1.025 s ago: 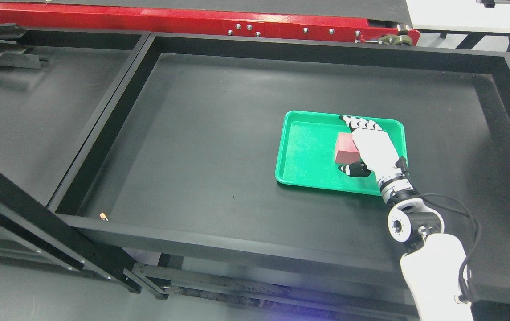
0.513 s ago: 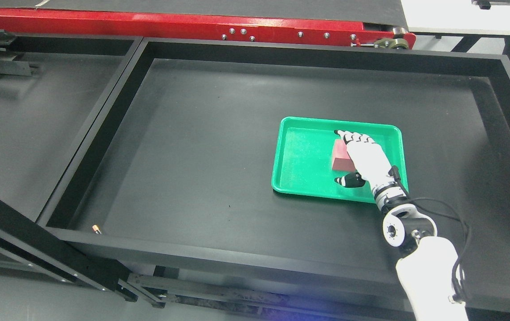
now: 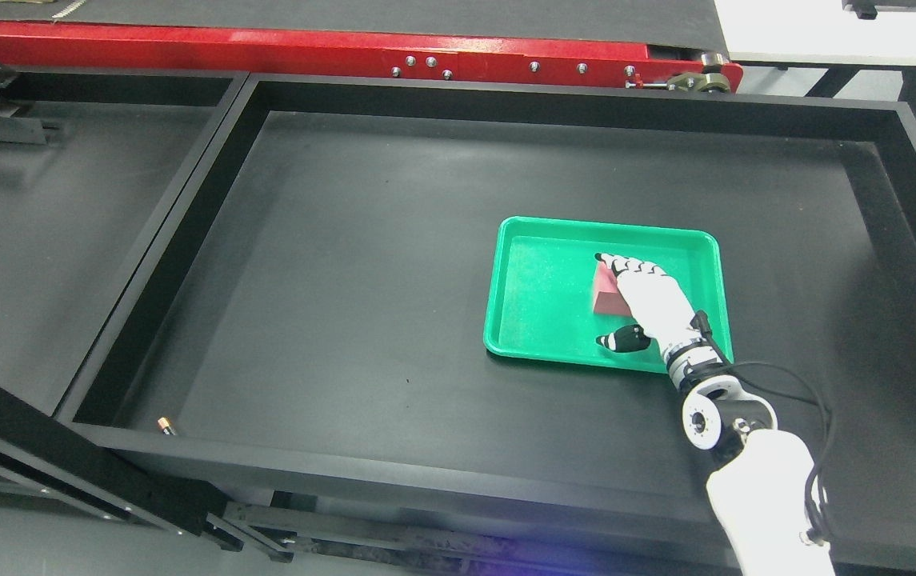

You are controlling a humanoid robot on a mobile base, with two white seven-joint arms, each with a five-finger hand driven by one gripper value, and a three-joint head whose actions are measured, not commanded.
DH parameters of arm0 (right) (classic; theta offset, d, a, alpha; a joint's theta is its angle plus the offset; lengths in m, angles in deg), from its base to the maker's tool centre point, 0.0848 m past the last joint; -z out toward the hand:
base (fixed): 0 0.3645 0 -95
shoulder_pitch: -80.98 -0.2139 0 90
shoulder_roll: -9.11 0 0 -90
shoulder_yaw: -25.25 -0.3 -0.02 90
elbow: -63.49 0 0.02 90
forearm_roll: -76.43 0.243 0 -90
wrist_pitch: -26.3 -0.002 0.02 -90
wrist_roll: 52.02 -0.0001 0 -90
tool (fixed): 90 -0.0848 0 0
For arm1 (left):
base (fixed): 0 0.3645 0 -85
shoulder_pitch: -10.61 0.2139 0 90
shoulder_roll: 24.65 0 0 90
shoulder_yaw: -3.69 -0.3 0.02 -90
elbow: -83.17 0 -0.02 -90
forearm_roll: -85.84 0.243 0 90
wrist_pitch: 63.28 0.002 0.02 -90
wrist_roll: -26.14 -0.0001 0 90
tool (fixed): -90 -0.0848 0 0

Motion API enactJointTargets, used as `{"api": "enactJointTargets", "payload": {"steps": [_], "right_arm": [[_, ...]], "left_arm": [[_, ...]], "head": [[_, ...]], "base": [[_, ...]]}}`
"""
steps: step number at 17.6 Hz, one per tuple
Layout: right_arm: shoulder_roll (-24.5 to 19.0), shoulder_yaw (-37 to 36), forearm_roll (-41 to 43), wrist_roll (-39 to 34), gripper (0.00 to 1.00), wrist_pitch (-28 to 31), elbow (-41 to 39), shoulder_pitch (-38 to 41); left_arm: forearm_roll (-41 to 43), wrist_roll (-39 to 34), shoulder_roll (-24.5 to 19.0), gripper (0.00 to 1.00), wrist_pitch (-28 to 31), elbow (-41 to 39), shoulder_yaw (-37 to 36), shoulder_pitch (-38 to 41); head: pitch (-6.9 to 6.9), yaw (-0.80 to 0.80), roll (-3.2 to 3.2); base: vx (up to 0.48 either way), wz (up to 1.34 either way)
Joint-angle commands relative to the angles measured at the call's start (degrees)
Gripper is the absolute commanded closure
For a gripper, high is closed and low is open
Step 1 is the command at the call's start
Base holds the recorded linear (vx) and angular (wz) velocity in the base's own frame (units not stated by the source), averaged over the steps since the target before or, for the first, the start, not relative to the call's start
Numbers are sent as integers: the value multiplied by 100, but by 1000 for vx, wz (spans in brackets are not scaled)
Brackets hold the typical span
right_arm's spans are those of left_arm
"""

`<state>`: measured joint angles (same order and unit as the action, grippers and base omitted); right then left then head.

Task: Pick pink block from left shelf to tray
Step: 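Close the right hand fingers around the pink cube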

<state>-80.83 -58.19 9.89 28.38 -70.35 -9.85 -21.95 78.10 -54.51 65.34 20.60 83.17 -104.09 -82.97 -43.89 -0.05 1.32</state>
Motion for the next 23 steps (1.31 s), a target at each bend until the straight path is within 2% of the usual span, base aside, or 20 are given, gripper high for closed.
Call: {"api": "enactJointTargets", "payload": {"steps": [1,4,16,23], "right_arm": [[94,56,71,238,5,-30,241,-3286],[94,56,71,599,5,-47,223,-3330],[94,170,62,653,5,-56,601,-3813],[94,179,62,635,18,-47,768,-3884]], "left_arm": [[0,5,-100,0,-11,-100,-6,-3],[0,5,-100,0,-11,-100,-6,-3],[0,5,-100,0,-11,-100,-6,-3],[0,5,-100,0,-11,-100,3,-3]], "head": [[0,0,0],[0,0,0],[0,0,0],[0,0,0]], "base": [[24,0],[19,-2],[21,-1],[18,0]]}}
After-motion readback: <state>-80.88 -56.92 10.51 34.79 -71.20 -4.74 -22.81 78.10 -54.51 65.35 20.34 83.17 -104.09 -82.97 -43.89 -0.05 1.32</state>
